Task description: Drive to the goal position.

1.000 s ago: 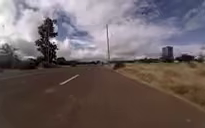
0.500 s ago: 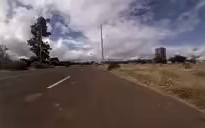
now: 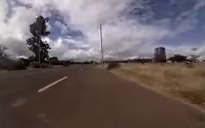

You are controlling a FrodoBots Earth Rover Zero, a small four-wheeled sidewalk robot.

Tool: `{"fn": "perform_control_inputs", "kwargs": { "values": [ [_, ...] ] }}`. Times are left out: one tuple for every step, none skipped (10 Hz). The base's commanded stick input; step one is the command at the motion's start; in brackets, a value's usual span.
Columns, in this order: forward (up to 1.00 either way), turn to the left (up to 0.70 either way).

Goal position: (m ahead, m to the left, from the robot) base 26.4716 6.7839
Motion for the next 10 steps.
{"fn": "perform_control_inputs", "kwargs": {
  "values": [
    [0.70, -0.16],
    [0.70, -0.02],
    [0.70, 0.00],
    [0.70, 0.00],
    [0.70, 0.00],
    [0.70, 0.00],
    [0.70, 0.00],
    [0.70, 0.00],
    [0.70, 0.00],
    [0.70, 0.00]
  ]
}}
